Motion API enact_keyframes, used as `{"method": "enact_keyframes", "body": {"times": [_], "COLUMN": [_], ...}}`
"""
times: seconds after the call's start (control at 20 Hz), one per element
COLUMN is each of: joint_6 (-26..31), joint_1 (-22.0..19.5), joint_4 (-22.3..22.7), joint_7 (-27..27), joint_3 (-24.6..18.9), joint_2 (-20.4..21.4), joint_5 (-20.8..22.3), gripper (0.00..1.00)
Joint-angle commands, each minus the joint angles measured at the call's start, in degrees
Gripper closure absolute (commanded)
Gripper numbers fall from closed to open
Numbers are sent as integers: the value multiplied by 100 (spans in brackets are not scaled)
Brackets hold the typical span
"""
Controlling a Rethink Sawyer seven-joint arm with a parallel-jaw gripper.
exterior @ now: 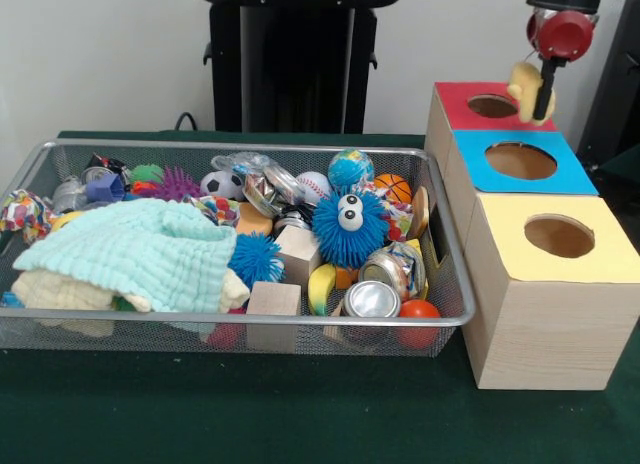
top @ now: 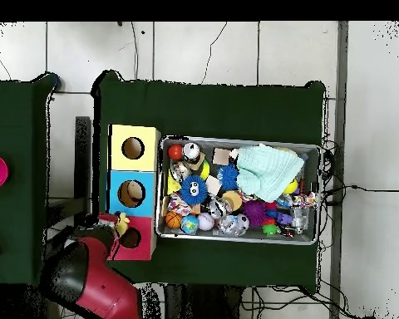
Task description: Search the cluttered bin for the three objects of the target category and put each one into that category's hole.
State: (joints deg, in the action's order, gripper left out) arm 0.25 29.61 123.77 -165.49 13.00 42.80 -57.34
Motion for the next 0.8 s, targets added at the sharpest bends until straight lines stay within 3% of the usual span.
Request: {"method": "enact_keyframes", "body": {"times": [0.05, 0.3, 0.55, 0.8], "joint_6": [-895, -1442, -1816, -2284], "joint_1": [-951, -1309, -1430, -1202], "joint_4": [899, 1042, 1137, 1055], "joint_7": [-1438, -1927, -2223, -2613], "joint_3": [-1350, -1702, -1905, -2029], "joint_2": [276, 68, -94, -487], "joint_5": [938, 1566, 1854, 1799], "gripper": [100, 100, 100, 100]}}
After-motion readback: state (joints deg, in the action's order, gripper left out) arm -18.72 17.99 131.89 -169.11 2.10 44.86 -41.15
